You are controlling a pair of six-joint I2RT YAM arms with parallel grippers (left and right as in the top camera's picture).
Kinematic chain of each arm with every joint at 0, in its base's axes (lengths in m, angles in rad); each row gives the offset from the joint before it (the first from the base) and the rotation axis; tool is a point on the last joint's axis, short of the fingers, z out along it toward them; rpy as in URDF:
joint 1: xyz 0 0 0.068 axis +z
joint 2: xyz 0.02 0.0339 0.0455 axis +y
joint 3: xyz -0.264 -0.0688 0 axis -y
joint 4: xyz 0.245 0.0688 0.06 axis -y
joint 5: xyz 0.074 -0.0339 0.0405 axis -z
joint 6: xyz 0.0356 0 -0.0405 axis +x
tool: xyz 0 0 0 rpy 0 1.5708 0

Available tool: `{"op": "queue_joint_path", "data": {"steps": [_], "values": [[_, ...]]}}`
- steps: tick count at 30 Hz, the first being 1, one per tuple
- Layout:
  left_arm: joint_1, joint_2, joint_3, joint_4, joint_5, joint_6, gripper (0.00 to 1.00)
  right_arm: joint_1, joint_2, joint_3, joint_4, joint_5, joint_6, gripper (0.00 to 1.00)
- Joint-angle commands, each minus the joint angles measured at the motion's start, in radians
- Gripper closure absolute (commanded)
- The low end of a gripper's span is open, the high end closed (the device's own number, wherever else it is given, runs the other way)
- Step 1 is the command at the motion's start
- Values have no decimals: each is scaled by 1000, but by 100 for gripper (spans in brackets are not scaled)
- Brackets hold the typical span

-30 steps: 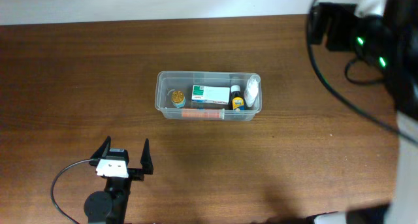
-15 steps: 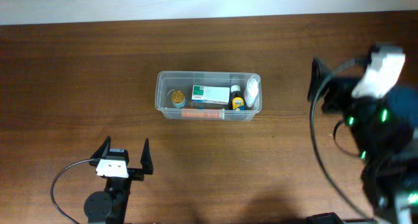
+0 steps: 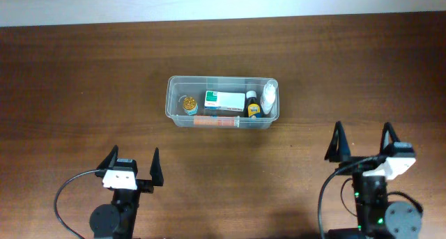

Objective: Pack container

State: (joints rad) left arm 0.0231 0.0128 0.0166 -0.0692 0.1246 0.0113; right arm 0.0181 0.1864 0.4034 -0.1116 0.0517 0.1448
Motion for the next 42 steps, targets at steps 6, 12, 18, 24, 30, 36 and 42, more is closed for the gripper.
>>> {"op": "queue_joint_path", "data": {"steps": [6, 12, 18, 24, 30, 36, 42], "values": [[6, -8, -8, 2, 16, 19, 1, -19, -180, -240, 167, -87, -5, 2], [6, -8, -8, 2, 16, 19, 1, -19, -183, -280, 229, -86, -5, 2], [6, -8, -8, 2, 16, 19, 1, -19, -183, -283, 208, -86, -9, 2], [6, -8, -8, 2, 16, 19, 1, -19, -183, -325, 207, -98, -8, 2], [6, -8, -8, 2, 16, 19, 1, -19, -183, -359, 206, -101, -8, 2], [6, -8, -8, 2, 16, 19, 1, -19, -183, -388, 206, -105, -8, 1], [6, -8, -8, 2, 16, 19, 1, -19, -183, -398, 153, -112, -8, 1]]}}
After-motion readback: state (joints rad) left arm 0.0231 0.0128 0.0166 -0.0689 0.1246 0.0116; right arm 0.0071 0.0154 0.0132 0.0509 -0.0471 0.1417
